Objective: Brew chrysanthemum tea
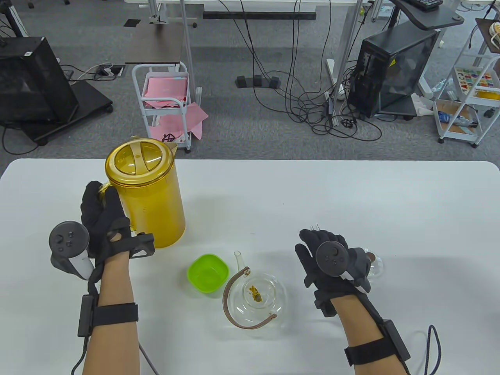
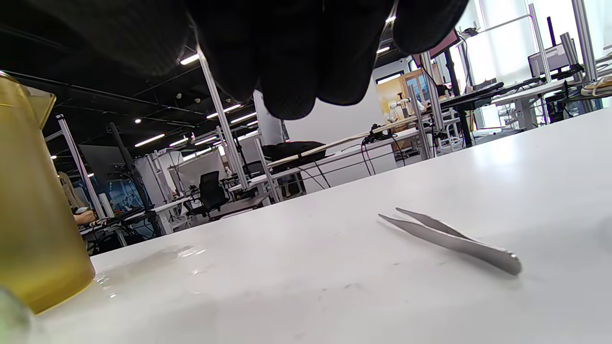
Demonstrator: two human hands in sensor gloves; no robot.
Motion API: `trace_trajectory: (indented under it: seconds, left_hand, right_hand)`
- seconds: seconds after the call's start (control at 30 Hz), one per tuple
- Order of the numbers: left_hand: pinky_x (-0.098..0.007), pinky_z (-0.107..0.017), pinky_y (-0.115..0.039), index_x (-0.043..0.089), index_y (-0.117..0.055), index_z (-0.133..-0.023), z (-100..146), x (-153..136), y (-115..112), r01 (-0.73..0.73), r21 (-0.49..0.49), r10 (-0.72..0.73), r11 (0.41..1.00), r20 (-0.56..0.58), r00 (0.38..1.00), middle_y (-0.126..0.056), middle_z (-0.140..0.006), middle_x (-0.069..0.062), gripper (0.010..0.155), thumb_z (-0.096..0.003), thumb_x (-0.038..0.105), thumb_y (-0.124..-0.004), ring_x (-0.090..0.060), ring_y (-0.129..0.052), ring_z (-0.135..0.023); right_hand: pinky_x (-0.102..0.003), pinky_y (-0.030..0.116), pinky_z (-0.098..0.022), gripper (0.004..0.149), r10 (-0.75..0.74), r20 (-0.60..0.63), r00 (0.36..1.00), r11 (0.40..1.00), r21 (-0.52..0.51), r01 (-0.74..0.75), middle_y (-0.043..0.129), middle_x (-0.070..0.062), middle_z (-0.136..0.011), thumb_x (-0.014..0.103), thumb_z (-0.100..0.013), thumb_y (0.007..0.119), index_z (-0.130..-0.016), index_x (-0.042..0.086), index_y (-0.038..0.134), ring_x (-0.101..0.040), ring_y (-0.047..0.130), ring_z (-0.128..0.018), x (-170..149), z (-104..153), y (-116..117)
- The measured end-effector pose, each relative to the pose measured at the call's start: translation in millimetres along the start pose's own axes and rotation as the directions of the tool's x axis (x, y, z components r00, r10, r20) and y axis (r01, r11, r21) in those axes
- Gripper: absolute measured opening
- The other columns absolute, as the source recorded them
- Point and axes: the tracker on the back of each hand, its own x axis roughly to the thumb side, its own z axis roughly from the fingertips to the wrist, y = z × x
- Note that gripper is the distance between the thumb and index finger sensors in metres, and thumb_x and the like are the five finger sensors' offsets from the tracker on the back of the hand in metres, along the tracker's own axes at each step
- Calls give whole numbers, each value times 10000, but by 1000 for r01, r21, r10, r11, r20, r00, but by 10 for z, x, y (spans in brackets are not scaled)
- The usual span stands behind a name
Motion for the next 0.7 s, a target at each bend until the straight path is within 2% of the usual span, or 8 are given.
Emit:
trace_trajectory:
  seconds: [0.17, 0.27, 0.37, 0.4, 0.47, 0.53, 0.6, 0.7]
  left_hand:
    - [-715, -715, -448, 221, -712, -942, 9, 1, -55, -98, -80, 90, 992, -98, 991, -823, -886, -127, 626, -529, 686, -783, -449, -760, -838]
    - [-718, -713, -436, 205, -725, -924, 31, -30, -60, -214, -134, 191, 968, -160, 968, -834, -880, -135, 600, -553, 675, -764, -456, -757, -834]
    - [-720, -716, -389, 200, -723, -909, 73, -42, -66, -257, -108, 240, 960, -154, 959, -824, -807, -126, 539, -580, 628, -733, -429, -746, -780]
    - [-720, -711, -387, 179, -718, -898, 90, -60, -82, -321, -58, 311, 945, -137, 941, -817, -772, -130, 535, -583, 610, -732, -430, -738, -735]
    - [-718, -703, -350, 134, -722, -876, 107, -43, -84, -376, -29, 369, 926, -137, 919, -800, -738, -155, 525, -582, 569, -749, -449, -704, -684]
    - [-709, -693, -385, 141, -741, -854, 112, -42, -73, -325, -20, 322, 945, -106, 941, -821, -710, -137, 523, -576, 585, -748, -430, -730, -655]
    - [-703, -690, -404, 144, -774, -824, 120, -22, -71, -332, -16, 329, 943, -103, 939, -844, -680, -132, 531, -556, 602, -801, -425, -748, -634]
    - [-687, -672, -470, 173, -810, -774, 147, 56, -45, -289, 16, 290, 957, -46, 956, -877, -628, -100, 601, -496, 702, -866, -396, -792, -589]
  right_hand:
    - [-666, 515, -726, 557, 5, 6, 1000, 1000, -15, -4, 745, -38, -1050, 542, -576, 673, -1055, 258, 703, -381, 745, -1020, 0, 38, -38]
    - [-667, 516, -725, 557, -4, 3, 1000, 1000, -18, 4, 746, -40, -1050, 541, -576, 674, -1054, 257, 703, -379, 743, -1021, -6, 39, -49]
    - [-667, 516, -725, 558, -7, 1, 1000, 1000, -13, 7, 746, -41, -1050, 541, -576, 673, -1055, 257, 702, -378, 747, -1019, -2, 35, -45]
    - [-667, 516, -725, 558, -6, 2, 1000, 1000, -11, 6, 744, -40, -1050, 541, -577, 673, -1055, 255, 704, -378, 746, -1020, 1, 33, -41]
    - [-667, 516, -725, 559, 0, 6, 1000, 1000, -5, 0, 742, -41, -1052, 542, -576, 672, -1056, 255, 702, -379, 745, -1020, 8, 31, -29]
    - [-666, 518, -725, 557, 2, 8, 1000, 1000, -4, -2, 745, -41, -1050, 541, -577, 673, -1055, 258, 702, -379, 746, -1020, 4, 34, -29]
    - [-667, 518, -725, 558, -9, 2, 1000, 1000, -8, 9, 745, -41, -1050, 541, -576, 673, -1055, 255, 702, -377, 747, -1019, -16, 30, -46]
    - [-666, 518, -725, 558, -17, -5, 1000, 1000, -17, 17, 745, -41, -1050, 541, -576, 673, -1055, 256, 703, -379, 746, -1019, -36, 31, -73]
